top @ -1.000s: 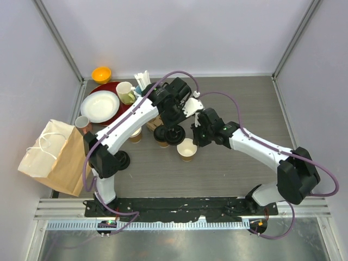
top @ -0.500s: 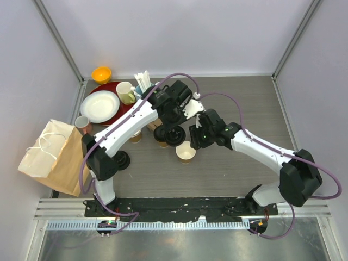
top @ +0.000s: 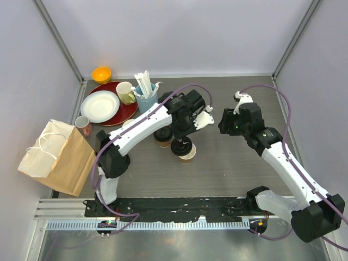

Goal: Pack the takeout coffee

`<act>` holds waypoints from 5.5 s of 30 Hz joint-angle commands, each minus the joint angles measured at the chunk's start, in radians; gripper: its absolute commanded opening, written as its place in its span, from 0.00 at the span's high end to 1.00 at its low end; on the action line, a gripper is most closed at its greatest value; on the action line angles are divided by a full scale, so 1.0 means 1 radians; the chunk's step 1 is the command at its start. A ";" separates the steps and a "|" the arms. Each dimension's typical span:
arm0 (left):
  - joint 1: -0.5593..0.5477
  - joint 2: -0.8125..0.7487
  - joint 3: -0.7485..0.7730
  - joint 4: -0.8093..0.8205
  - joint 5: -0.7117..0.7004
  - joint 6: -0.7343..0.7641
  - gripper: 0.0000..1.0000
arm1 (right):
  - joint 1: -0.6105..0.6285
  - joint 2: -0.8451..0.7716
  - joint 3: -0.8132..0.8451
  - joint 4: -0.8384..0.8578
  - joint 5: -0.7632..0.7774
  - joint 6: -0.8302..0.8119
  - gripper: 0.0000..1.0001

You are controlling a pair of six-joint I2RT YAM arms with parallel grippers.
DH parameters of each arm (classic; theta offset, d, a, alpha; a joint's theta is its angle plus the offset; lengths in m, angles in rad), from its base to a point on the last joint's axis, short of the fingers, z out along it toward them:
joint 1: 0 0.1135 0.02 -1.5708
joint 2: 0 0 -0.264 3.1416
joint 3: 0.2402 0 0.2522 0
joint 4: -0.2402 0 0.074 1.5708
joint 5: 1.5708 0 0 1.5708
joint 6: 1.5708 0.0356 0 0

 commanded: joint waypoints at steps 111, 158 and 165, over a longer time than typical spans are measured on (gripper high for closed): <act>-0.046 0.141 0.159 -0.185 -0.023 0.049 0.57 | -0.128 -0.069 -0.103 0.031 -0.081 -0.080 0.45; 0.412 -0.406 -0.973 0.926 0.715 -0.850 0.72 | -0.001 0.102 -0.442 0.682 -0.673 0.422 0.63; 0.410 -0.391 -1.002 0.952 0.700 -0.881 0.77 | 0.005 0.134 -0.431 0.669 -0.659 0.406 0.66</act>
